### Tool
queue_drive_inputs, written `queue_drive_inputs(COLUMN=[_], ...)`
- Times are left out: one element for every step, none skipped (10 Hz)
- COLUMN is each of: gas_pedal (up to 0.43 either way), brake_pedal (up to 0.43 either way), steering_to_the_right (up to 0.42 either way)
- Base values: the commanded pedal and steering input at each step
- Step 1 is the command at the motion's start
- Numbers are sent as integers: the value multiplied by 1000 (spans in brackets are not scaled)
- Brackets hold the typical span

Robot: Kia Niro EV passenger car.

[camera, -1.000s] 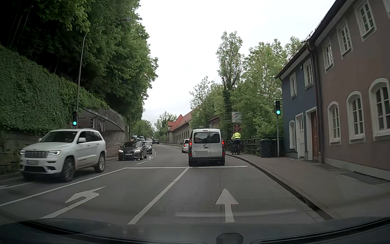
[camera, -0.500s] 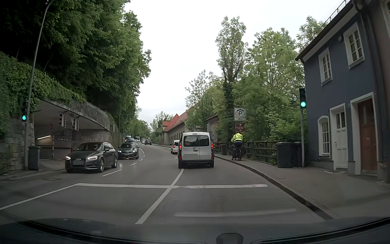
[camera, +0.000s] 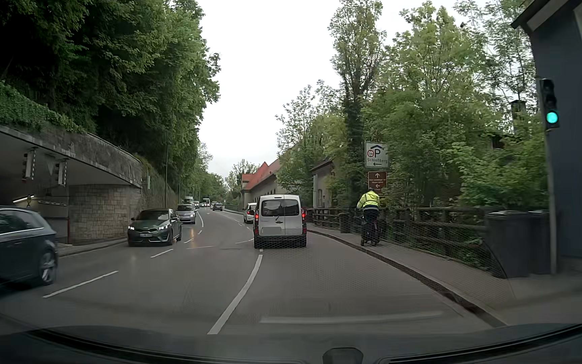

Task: Follow the waypoints while adhering to traffic rules and regulations

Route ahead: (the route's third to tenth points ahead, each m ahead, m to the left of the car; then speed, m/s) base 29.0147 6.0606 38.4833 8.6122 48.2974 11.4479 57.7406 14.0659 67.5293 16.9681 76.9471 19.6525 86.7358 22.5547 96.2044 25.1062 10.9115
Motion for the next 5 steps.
queue_drive_inputs(gas_pedal=[248, 240, 240, 240, 240], brake_pedal=[0, 0, 0, 0, 0], steering_to_the_right=[-33, -33, -33, -33, -33])
